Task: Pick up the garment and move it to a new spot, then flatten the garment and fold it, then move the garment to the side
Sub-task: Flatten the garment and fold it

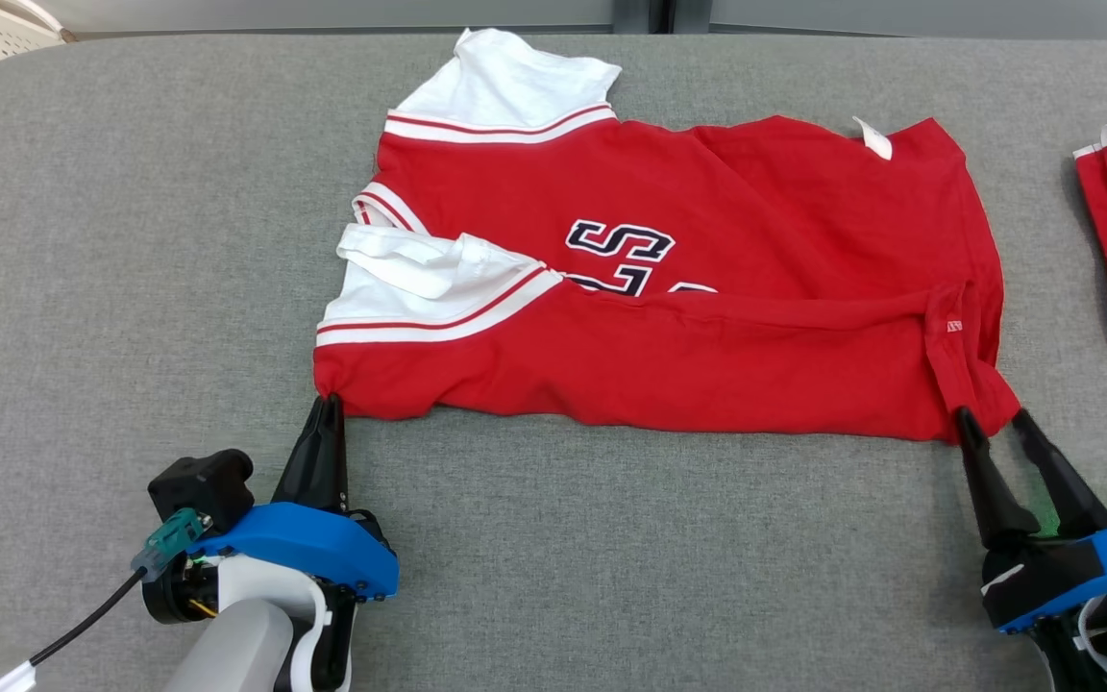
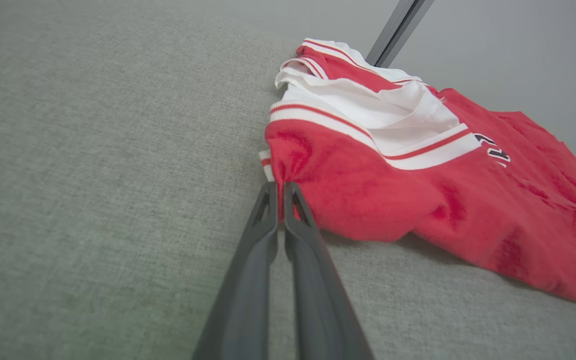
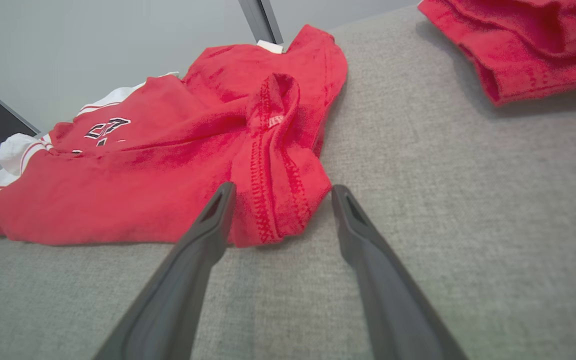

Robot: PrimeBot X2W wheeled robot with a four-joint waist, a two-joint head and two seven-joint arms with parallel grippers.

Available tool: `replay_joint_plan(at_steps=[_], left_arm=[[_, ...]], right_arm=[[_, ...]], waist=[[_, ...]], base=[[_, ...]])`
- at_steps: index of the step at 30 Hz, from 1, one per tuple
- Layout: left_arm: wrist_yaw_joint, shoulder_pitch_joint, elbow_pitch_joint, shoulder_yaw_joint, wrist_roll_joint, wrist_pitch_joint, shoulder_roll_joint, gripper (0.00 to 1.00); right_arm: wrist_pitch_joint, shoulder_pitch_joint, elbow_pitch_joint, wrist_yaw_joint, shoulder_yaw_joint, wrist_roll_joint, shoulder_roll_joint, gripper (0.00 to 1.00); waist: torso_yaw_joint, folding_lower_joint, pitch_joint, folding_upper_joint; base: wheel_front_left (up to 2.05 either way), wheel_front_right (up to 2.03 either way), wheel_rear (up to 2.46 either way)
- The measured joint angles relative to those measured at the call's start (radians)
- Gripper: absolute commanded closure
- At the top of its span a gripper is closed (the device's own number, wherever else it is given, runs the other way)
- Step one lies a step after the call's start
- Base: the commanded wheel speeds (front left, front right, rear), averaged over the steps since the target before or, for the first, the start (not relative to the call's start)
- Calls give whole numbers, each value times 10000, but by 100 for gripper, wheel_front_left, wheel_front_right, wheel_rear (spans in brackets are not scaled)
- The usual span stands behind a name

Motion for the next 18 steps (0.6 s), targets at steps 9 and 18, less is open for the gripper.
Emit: replay_joint_plan(at_steps=[9, 18], left_arm=[[-238, -69, 102, 52, 142, -324, 90, 100], [-407, 413, -403, 182, 113, -393, 451, 100]], right_arm=[[222, -260, 922, 0, 155, -591, 238, 100], [-35, 136, 255, 2, 190, -328, -148, 100]], waist=[[150, 0, -179, -2], [129, 0, -478, -2]], base=[[0, 0, 0], [0, 0, 0]])
